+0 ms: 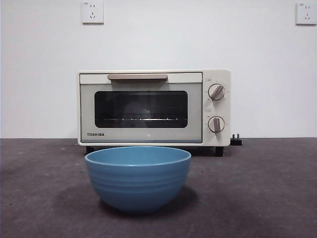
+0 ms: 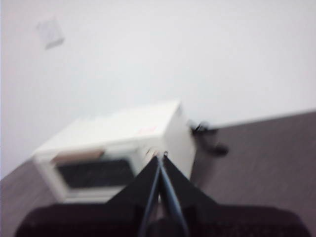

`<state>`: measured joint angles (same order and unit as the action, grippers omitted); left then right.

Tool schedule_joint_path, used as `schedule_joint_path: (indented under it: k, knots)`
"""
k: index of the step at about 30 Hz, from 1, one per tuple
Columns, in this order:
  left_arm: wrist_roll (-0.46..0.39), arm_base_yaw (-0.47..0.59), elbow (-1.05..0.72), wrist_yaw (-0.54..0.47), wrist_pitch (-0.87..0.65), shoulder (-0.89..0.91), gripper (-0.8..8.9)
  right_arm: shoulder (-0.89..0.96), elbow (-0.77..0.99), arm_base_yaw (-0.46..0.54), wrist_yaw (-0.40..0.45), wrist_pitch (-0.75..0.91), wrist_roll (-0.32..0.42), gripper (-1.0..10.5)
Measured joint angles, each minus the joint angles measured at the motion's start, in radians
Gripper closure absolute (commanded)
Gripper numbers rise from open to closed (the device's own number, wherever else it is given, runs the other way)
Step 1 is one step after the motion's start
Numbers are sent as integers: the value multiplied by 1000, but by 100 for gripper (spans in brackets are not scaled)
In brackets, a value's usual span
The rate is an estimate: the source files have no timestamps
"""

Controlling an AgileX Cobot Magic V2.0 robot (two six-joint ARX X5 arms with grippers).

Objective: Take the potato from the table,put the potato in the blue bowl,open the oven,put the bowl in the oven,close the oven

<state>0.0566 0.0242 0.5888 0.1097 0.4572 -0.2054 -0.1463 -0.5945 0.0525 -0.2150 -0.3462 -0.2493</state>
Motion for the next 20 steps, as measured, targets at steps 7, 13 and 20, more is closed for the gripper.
schedule_joint_path:
  k: [7,13,20]
  knots:
    - [-11,0,201,103,269,-128,819,-254,-210,0,-192,-177,0,954]
    - [-30,0,341,235,448,-261,819,-488,-391,-5,-348,-316,84,955]
    - [-119,0,476,262,594,-336,819,-747,-536,-166,-344,-381,181,955]
